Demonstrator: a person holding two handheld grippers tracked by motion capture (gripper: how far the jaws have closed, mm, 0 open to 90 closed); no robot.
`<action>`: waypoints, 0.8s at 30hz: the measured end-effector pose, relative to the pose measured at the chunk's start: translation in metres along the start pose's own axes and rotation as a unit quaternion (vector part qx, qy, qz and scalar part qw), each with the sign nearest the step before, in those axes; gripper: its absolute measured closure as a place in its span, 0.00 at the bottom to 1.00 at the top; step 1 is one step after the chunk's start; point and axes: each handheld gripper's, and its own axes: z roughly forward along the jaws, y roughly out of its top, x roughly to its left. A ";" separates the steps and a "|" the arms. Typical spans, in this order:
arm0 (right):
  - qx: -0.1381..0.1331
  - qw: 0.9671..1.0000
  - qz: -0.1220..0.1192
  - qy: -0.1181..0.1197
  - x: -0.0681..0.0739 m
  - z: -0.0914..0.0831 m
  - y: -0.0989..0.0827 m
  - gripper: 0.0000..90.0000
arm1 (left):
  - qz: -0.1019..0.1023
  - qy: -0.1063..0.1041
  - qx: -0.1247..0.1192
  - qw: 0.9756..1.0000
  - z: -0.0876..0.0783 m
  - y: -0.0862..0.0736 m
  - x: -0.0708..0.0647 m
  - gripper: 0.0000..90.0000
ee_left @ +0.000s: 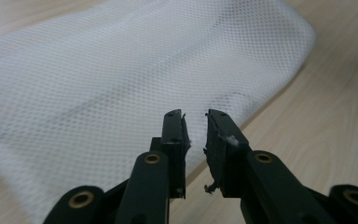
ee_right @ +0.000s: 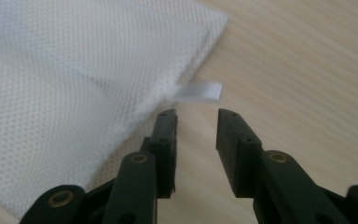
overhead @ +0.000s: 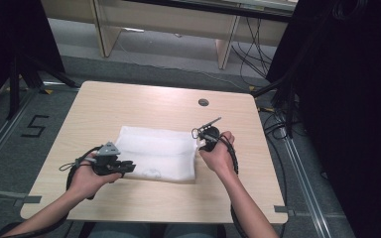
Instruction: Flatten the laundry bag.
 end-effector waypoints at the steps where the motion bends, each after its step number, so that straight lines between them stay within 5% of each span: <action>1: -0.009 1.000 -0.001 0.006 0.001 0.001 0.007 0.73 | 0.001 -0.008 0.009 1.000 0.008 0.001 -0.005 0.84; 3: -0.016 1.000 -0.009 0.012 0.001 0.003 0.010 0.71 | -0.002 -0.016 0.012 1.000 0.012 0.001 -0.007 0.83; 8: -0.030 0.999 -0.035 0.010 0.008 0.014 0.026 0.63 | 0.030 -0.029 0.037 0.998 0.025 0.001 -0.008 0.79; 14: -0.044 0.998 -0.049 0.017 0.016 0.024 0.044 0.55 | 0.034 -0.038 0.031 0.998 0.039 0.010 -0.012 0.77; 15: -0.045 0.997 -0.056 0.021 0.015 0.029 0.046 0.53 | 0.047 -0.037 0.040 0.997 0.043 0.011 -0.011 0.77; 24: -0.024 0.996 -0.082 0.024 0.017 0.060 0.057 0.48 | 0.055 -0.045 0.051 0.996 0.056 0.011 -0.014 0.74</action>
